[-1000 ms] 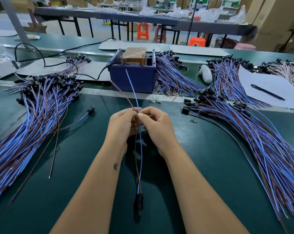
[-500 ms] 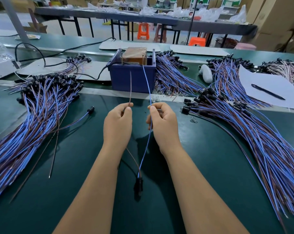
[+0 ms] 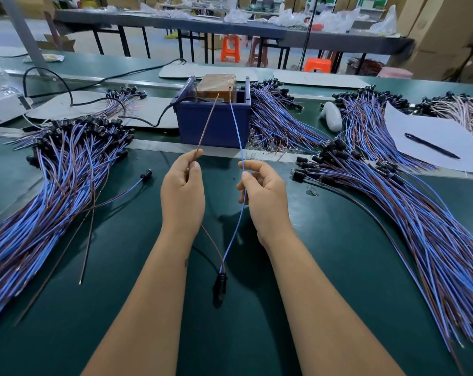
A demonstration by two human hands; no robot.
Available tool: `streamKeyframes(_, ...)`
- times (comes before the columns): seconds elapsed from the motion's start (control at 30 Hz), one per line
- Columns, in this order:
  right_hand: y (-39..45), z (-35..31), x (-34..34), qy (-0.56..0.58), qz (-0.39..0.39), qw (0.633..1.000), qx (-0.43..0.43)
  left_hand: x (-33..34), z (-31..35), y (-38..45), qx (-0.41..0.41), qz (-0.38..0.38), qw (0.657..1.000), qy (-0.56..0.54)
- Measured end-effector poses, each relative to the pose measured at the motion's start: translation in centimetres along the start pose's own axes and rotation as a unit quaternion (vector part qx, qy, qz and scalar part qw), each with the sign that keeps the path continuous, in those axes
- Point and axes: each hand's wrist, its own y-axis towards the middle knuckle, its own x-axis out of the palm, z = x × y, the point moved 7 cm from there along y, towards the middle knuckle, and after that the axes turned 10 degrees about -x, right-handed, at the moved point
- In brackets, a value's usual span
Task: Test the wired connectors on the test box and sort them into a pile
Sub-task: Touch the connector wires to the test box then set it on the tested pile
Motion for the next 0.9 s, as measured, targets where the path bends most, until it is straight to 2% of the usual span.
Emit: streamKeyframes(0.9, 0.1, 0.3, 0.2, -0.022, -0.004, 1.0, 0.014, -0.7, -1.5, 1.5, -0.04, 0.024, 0.999, -0.02)
